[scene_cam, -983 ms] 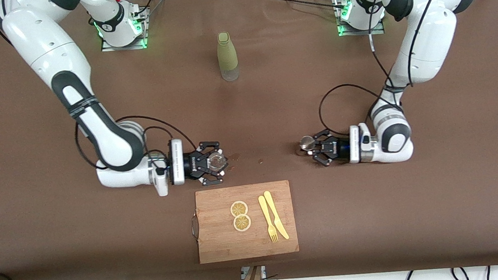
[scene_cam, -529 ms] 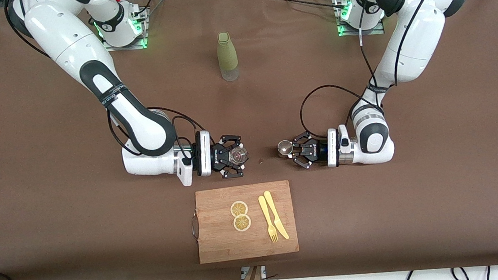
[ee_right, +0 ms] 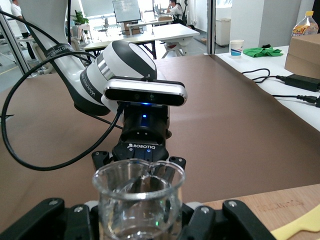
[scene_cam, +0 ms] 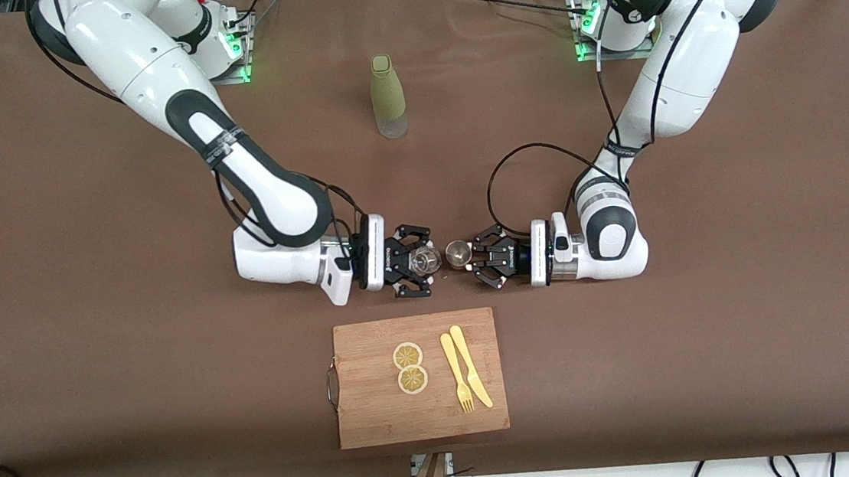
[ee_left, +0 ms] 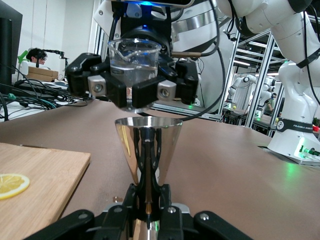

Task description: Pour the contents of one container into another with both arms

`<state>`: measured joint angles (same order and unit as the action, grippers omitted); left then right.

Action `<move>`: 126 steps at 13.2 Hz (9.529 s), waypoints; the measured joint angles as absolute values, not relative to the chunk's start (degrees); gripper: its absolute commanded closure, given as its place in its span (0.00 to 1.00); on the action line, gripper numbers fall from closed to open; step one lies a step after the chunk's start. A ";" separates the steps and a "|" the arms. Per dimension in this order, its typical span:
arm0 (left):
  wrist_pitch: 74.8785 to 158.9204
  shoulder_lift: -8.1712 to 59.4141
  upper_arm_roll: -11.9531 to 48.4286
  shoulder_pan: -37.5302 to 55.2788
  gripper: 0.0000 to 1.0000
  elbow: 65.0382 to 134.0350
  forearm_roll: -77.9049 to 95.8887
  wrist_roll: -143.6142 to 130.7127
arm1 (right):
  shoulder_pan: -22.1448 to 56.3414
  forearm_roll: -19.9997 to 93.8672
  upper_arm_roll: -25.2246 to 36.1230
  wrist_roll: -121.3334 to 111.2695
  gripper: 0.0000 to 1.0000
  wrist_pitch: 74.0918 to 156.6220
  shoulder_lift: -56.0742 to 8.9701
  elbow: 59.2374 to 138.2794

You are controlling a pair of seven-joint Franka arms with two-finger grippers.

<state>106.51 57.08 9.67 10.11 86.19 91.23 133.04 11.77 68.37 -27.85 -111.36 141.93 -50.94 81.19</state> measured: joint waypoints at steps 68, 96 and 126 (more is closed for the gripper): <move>74.10 57.10 -7.36 -10.25 1.00 83.97 71.77 139.72 | -23.75 50.93 -21.56 -123.40 1.00 94.90 -45.83 85.56; 70.57 62.23 -10.36 -23.85 0.00 84.05 62.91 155.53 | -30.48 51.40 -8.00 -147.24 0.00 90.69 -58.57 90.36; 70.99 15.62 -10.91 5.30 0.00 73.01 14.87 24.34 | -2.29 0.93 -1.52 -7.62 0.00 82.30 -7.99 89.30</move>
<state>70.99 15.62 -10.91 5.30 73.01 14.87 24.34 -2.29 0.93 -1.52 -7.62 82.30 -7.99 89.30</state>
